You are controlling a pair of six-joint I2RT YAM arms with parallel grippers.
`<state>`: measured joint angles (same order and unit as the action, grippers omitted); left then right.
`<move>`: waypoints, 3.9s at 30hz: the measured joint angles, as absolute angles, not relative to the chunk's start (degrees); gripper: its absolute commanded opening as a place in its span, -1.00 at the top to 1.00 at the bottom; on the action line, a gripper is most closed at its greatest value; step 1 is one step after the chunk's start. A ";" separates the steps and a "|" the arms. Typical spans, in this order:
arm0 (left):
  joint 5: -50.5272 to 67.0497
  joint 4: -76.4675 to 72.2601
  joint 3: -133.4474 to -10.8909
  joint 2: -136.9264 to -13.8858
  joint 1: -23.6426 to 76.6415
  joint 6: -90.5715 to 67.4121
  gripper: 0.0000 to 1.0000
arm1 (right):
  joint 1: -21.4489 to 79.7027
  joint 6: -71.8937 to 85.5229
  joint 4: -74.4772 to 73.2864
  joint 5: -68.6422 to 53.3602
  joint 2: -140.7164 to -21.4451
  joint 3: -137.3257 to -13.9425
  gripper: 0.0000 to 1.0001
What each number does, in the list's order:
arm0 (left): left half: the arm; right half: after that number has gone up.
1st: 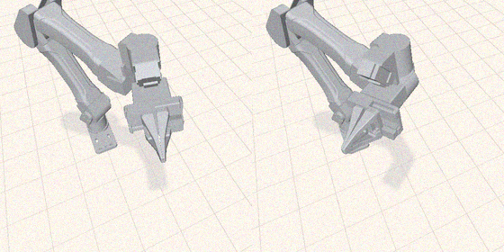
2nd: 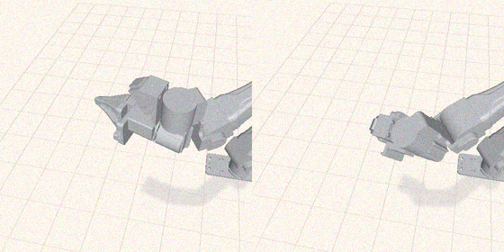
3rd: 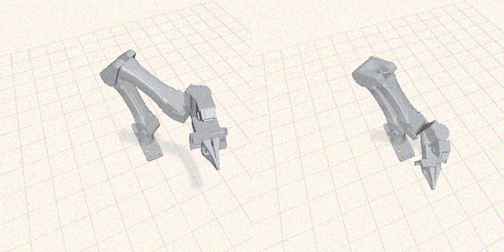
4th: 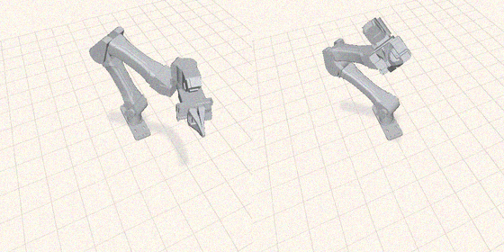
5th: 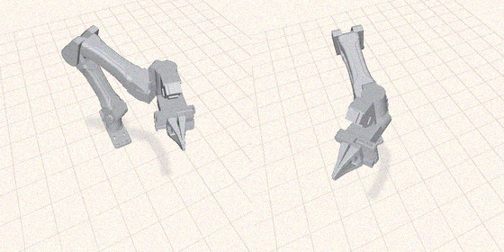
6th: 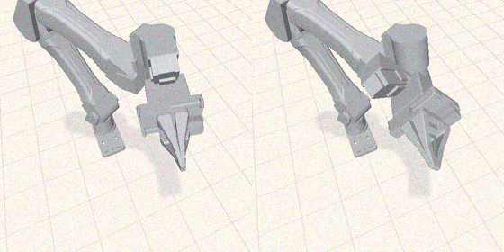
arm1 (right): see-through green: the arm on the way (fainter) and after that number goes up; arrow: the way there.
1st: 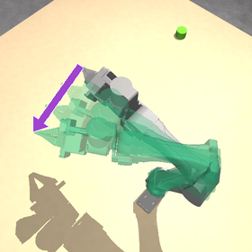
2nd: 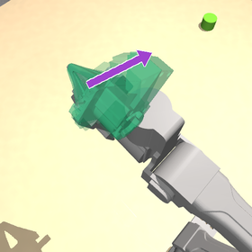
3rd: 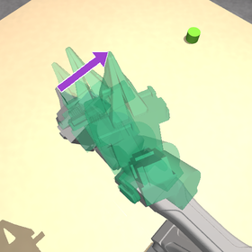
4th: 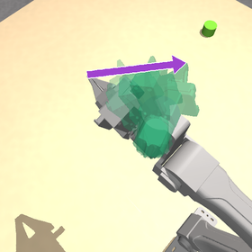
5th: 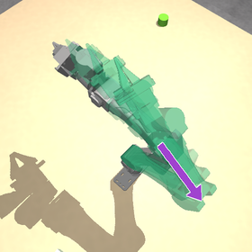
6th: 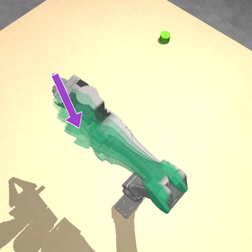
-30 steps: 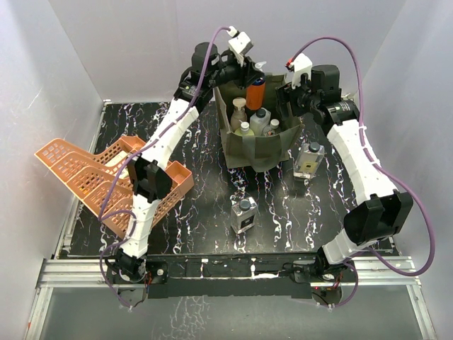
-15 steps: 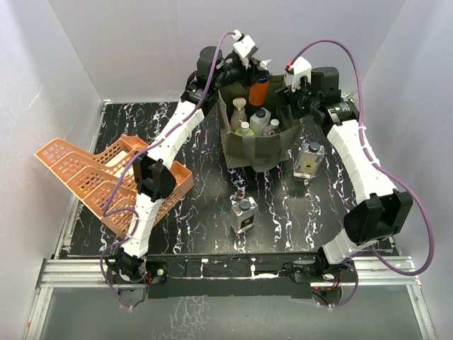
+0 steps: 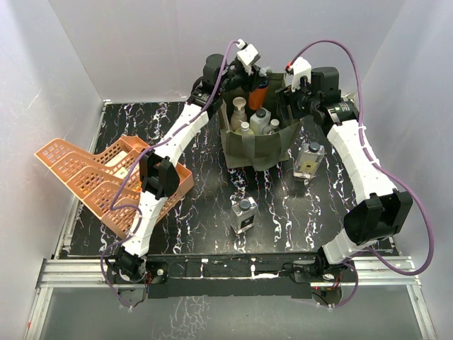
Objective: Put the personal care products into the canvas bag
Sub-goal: Place the care product in the canvas bag.
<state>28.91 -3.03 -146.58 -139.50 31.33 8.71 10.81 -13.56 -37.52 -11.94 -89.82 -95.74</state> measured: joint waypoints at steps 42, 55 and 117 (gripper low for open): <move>26.96 -15.62 -127.61 -139.50 31.18 10.74 1.00 | 9.30 -13.96 -38.04 -11.49 -90.39 -92.88 0.60; 29.08 -9.56 -128.55 -139.48 31.18 15.73 0.98 | 9.30 -13.93 -38.04 -11.55 -90.39 -92.84 0.61; 30.41 -12.03 -123.22 -137.19 31.42 25.93 0.20 | 9.26 -13.58 -39.13 -18.57 -98.96 -103.77 0.53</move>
<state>30.41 -12.03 -123.22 -137.19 31.42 25.93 9.26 -13.58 -39.13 -18.57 -98.96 -103.77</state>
